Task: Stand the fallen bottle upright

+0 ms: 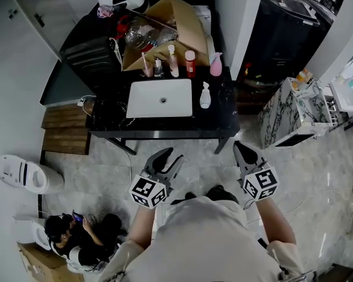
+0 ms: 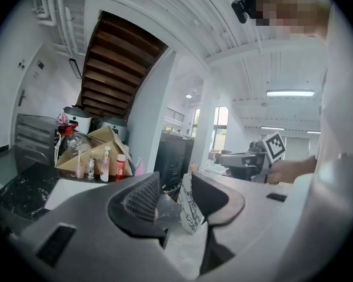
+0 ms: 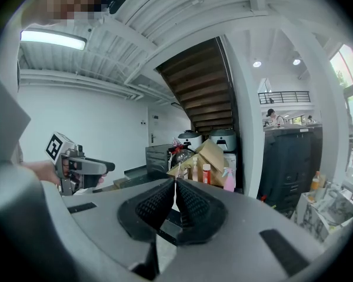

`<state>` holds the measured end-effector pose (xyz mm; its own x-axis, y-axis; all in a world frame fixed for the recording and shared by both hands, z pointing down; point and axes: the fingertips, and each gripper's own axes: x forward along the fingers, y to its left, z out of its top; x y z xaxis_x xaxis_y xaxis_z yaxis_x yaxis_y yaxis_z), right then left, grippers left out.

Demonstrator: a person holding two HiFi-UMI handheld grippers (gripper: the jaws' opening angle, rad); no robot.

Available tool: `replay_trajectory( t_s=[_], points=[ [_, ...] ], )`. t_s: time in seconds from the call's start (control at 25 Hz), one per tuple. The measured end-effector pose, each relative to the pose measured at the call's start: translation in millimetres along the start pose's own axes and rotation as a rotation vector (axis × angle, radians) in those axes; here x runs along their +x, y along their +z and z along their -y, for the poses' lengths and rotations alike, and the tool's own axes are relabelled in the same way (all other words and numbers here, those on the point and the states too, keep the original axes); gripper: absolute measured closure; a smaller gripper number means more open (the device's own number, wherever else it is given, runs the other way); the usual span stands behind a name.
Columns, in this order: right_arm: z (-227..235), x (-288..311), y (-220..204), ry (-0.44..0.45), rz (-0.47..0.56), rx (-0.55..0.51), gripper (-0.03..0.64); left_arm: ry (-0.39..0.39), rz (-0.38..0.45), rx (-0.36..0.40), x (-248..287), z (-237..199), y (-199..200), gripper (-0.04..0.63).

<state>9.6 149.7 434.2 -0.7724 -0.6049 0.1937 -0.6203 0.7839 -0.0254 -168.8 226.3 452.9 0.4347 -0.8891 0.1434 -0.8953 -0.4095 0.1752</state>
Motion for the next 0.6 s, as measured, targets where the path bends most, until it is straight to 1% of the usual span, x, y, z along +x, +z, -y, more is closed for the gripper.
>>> replay_trajectory(
  t_s=[0.32,0.48,0.6],
  points=[
    [21.8,18.8,0.5,0.006,-0.008,0.007,0.583,-0.011,0.002,-0.029,24.6,-6.6,2.0,0.42],
    [45.2,38.4,1.2,0.03,-0.006,0.009,0.583,0.014,-0.001,-0.018,47.8,-15.3,4.8,0.42],
    [66.3,55.5,1.3,0.053,-0.012,0.011,0.583,0.043,-0.006,-0.023,67.5,-23.9,5.4,0.42]
  ],
)
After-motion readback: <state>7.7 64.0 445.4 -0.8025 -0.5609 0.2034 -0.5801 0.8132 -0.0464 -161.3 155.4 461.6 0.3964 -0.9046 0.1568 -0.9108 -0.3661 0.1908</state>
